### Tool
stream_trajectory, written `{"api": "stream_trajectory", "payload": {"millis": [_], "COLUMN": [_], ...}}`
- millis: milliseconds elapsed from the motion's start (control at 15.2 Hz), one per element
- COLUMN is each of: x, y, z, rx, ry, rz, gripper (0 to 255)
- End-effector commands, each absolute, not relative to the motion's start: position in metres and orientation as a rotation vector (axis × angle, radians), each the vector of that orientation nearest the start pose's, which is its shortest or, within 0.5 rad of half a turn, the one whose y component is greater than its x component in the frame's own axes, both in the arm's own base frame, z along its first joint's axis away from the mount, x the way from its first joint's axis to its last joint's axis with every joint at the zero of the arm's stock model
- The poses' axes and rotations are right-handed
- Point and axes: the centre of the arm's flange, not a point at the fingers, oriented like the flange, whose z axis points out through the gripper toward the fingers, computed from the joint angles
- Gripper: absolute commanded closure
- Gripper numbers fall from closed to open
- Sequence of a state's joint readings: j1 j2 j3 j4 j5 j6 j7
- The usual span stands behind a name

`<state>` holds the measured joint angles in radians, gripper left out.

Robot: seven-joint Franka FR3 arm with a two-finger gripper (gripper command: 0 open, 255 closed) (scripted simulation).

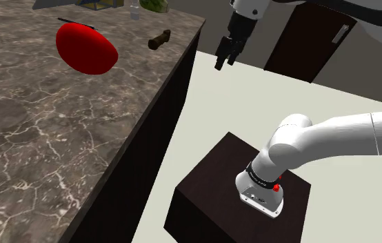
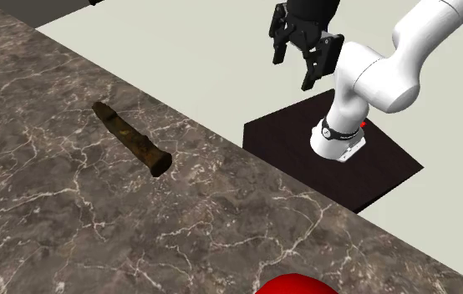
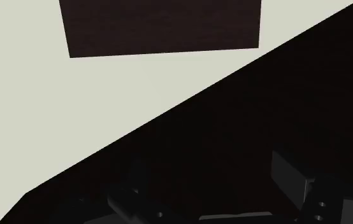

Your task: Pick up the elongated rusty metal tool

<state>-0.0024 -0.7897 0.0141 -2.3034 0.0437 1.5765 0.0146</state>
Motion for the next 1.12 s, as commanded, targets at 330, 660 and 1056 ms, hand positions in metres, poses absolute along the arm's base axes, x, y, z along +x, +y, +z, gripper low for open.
{"api": "stream_trajectory", "payload": {"millis": [330, 660, 1056], "x": [0.364, 0.426, 0.503], "y": [0.041, 0.059, 0.062], "z": [0.619, 0.622, 0.626], "rx": [-3.104, -3.064, -2.968], "ry": [0.347, 0.685, 1.086], "rz": [-0.129, -0.161, -0.196], "gripper": [0, 0, 0]}}
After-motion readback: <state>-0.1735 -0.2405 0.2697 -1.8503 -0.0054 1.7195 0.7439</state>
